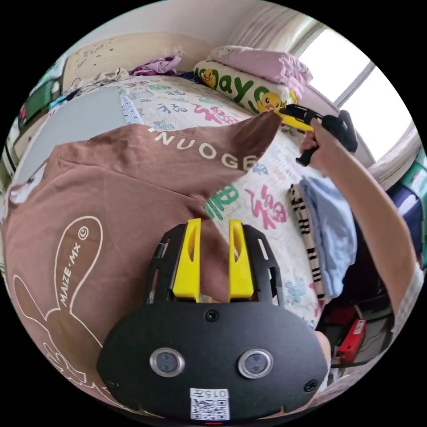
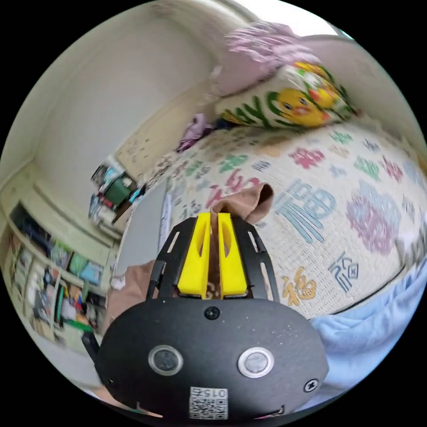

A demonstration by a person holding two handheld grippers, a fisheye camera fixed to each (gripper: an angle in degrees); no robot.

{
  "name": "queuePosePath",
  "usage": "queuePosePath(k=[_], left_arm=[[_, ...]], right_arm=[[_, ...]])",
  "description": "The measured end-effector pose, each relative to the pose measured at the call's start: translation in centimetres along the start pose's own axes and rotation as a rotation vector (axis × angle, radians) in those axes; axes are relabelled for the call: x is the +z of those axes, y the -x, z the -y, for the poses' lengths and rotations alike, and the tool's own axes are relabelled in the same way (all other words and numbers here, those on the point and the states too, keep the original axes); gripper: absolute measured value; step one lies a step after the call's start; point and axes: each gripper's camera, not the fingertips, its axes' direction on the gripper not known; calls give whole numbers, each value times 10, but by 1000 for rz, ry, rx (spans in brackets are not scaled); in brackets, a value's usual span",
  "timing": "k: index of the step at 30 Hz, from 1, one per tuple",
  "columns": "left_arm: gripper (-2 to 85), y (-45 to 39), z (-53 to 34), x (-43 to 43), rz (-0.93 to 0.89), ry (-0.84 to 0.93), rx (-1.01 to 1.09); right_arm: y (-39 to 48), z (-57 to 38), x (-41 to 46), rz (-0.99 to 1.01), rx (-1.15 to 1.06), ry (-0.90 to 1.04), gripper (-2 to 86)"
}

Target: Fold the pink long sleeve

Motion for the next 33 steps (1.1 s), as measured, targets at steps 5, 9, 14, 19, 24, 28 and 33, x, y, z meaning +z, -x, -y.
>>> queuePosePath(k=[5, 9, 14, 19, 24, 28, 33], left_arm=[[169, 105, -89, -93, -430, -351, -346], [190, 175, -183, -112, -658, -471, -553], [190, 215, -253, -79, -828, -435, -725], [183, 223, -273, -69, -890, -403, -718], [183, 243, -305, -75, -887, -415, -751], [179, 248, -320, -67, -849, -372, -770], [50, 243, -323, -37, -749, -216, -767]], right_arm=[[158, -122, -49, 165, -624, 93, 28], [211, -284, -59, 262, -823, 215, 29], [226, -425, -34, 200, -906, 381, 31], [237, -477, -37, 43, -985, 367, 37], [244, -512, -34, 2, -1039, 406, 54], [240, -531, -34, 54, -1000, 460, 59], [231, -552, -24, -16, -936, 499, 52]])
